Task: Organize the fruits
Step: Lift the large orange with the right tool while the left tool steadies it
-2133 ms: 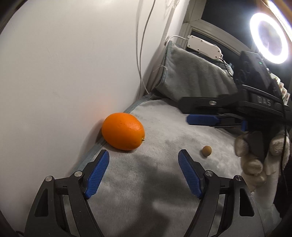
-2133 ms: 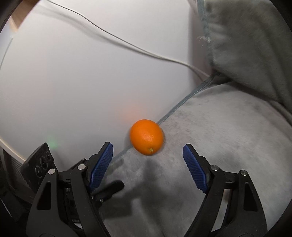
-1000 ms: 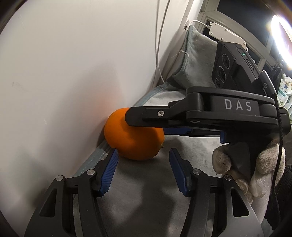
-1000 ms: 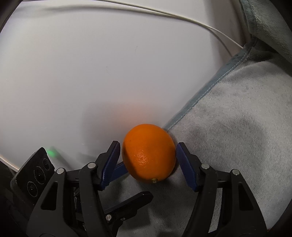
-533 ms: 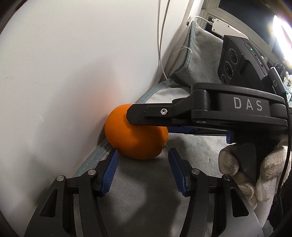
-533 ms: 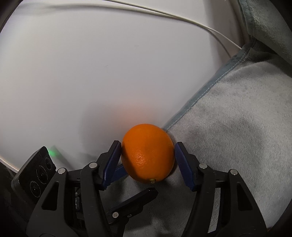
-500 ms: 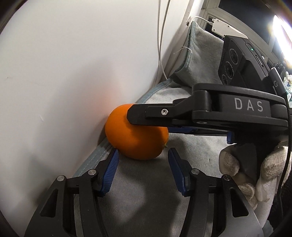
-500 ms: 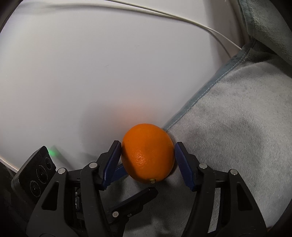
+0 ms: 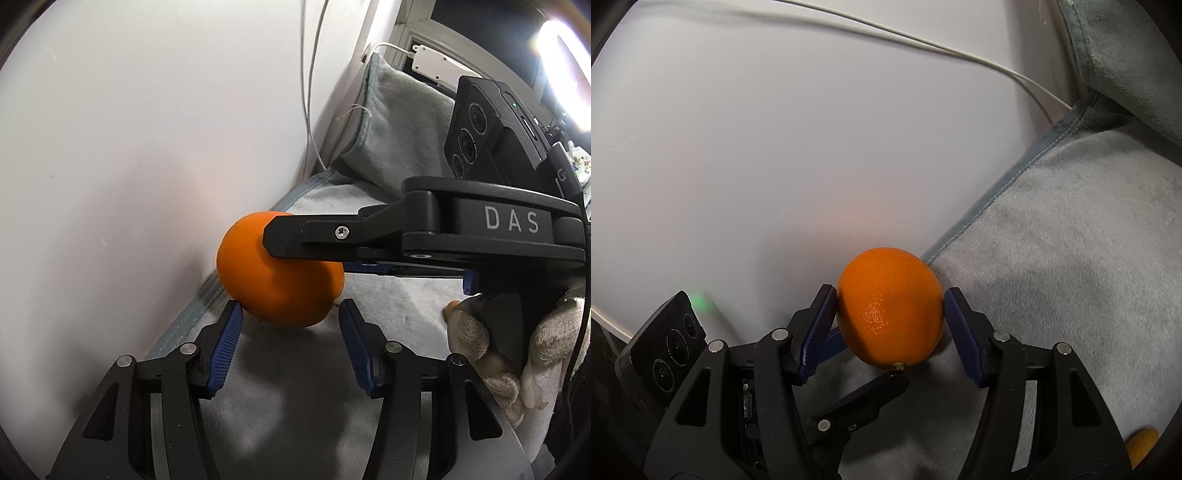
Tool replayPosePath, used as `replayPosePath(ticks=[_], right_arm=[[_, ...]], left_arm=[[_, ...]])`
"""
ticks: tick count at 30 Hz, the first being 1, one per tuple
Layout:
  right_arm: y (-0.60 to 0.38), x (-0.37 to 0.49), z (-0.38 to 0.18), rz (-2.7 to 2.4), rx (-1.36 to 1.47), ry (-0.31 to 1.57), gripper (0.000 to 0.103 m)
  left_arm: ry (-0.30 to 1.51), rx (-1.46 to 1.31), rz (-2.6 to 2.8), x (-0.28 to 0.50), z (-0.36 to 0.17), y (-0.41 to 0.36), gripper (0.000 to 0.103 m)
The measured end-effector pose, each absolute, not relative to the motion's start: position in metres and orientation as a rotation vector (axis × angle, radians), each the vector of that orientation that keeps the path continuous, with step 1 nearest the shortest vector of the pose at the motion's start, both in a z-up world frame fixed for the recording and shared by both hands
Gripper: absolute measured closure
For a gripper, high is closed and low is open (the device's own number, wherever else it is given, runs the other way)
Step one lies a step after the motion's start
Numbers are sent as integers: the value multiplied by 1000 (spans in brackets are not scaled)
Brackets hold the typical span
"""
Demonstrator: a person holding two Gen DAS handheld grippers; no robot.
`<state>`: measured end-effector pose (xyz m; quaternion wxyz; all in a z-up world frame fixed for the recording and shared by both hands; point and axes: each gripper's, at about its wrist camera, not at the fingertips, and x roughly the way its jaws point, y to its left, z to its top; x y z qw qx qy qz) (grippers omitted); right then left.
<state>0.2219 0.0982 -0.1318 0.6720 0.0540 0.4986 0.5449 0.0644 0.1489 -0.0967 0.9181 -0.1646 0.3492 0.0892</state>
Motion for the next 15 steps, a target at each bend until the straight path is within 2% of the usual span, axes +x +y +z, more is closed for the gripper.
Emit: replayPosePath(ticks=[15], right_arm=[[44,190,-97,1190,110,1049,40]], left_arm=[[664,-322,123,34,-74,127,49]])
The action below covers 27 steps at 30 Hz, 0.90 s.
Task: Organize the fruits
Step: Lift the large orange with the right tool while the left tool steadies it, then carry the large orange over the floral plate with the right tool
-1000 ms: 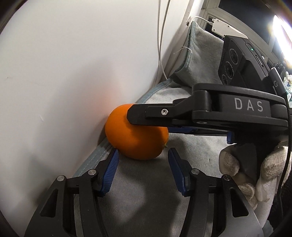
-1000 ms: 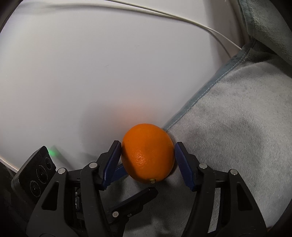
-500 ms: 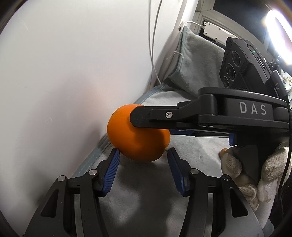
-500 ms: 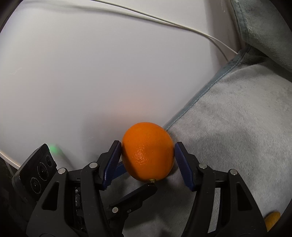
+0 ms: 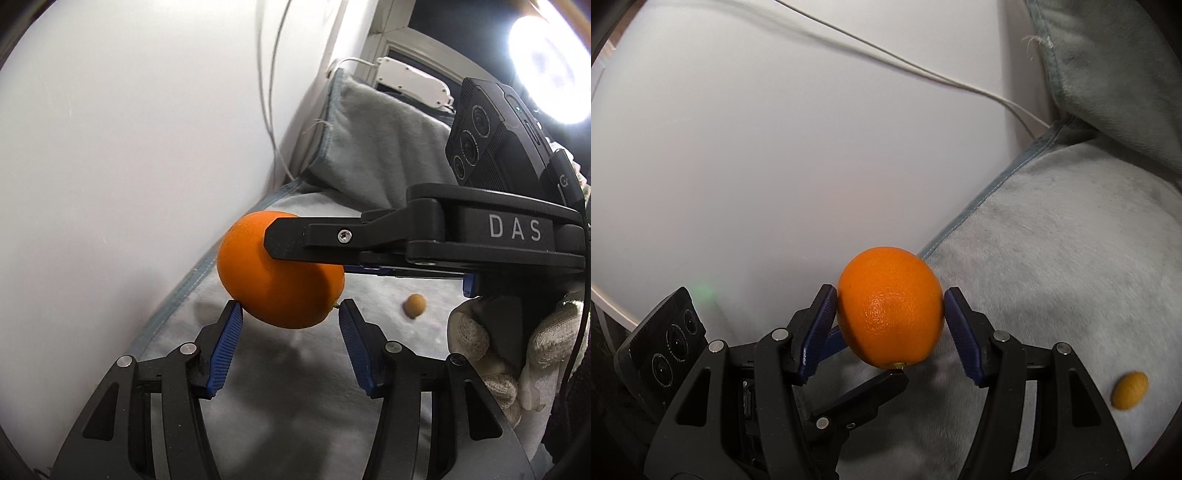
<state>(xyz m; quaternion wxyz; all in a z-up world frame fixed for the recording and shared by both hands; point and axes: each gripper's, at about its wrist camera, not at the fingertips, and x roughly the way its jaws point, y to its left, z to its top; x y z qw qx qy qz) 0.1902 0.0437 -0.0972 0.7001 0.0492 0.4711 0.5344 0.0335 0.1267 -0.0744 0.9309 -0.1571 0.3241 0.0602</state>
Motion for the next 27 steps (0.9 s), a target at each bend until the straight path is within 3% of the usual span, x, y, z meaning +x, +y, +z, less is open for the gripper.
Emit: replayPosePath(ticks=[27], right_arm=[[-79,146,-53,1013,185,909,40]], left_arm=[[602,-236,-79,19,-55,16,49]])
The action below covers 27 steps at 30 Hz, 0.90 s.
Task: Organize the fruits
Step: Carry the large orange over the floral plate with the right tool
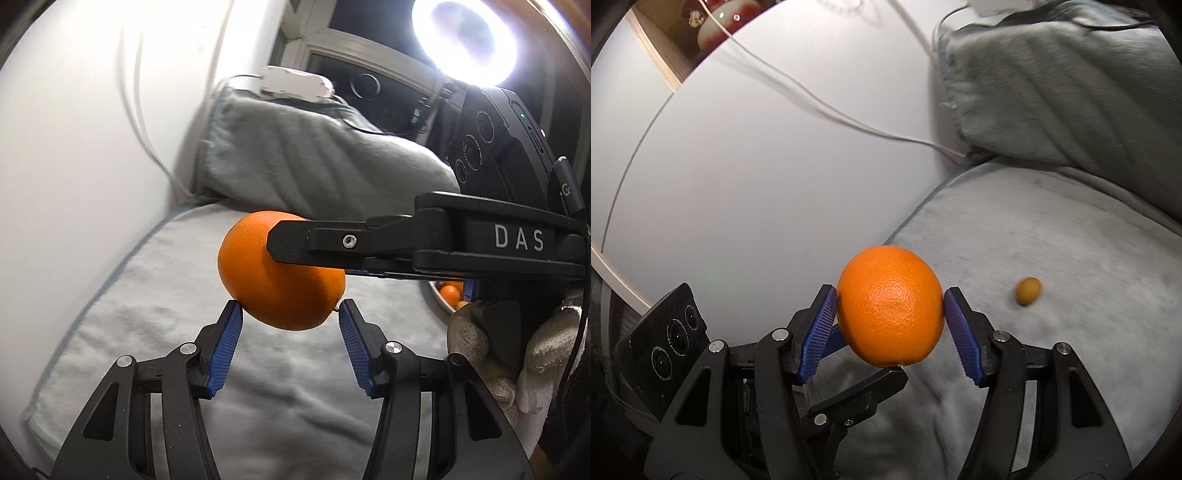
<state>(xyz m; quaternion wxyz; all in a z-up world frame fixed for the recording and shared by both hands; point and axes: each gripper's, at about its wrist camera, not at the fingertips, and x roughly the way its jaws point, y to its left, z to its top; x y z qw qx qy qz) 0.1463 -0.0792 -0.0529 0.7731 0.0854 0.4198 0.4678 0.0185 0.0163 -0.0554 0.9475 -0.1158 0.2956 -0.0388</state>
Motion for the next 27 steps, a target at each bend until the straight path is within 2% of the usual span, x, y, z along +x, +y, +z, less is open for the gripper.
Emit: replayPosePath(ticks=[27], right_arm=[[-267,138,-56,762,345,838,40]], left_arm=[[641,-124,-354,58,-51,-131,49]])
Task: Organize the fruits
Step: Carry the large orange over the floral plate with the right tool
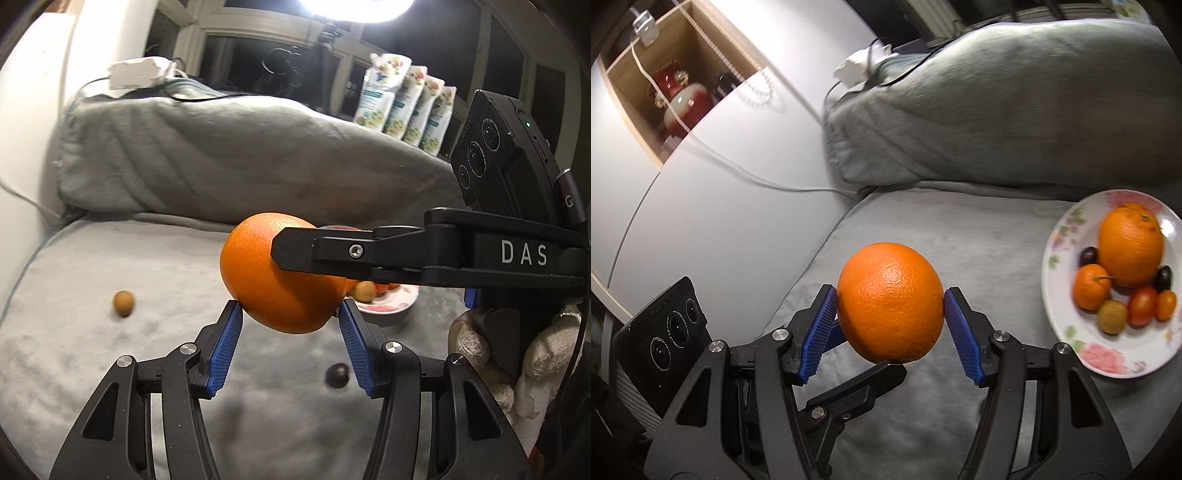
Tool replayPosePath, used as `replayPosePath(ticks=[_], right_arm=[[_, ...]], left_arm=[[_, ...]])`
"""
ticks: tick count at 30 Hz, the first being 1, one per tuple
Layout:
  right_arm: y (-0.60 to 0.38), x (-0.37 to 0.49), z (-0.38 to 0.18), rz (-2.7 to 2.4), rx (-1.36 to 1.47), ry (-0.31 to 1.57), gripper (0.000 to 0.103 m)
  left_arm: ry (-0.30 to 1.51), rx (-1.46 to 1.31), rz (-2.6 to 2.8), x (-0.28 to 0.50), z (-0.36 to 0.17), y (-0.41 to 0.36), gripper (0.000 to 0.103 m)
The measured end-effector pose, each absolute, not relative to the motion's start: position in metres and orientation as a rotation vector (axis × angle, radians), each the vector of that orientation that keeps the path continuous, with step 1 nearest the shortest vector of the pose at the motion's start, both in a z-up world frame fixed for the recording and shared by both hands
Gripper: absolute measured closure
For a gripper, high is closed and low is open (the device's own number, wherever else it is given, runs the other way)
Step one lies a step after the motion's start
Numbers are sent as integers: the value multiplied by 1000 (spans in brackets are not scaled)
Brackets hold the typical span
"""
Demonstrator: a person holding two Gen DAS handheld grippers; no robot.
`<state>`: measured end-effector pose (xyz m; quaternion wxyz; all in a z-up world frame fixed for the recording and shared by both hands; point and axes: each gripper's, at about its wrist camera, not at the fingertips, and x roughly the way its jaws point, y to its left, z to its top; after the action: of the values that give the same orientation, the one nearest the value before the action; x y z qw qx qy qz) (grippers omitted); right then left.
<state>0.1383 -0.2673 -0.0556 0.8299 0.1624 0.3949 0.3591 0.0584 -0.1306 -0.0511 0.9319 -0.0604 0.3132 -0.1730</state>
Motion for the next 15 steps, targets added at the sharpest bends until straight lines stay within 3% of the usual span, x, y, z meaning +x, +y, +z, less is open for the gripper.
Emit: replayPosePath(ticks=[15], right_arm=[[-356,139,-76,652,436,831,40]], left_arm=[[699,-35,-479,82,-61,-208,49]])
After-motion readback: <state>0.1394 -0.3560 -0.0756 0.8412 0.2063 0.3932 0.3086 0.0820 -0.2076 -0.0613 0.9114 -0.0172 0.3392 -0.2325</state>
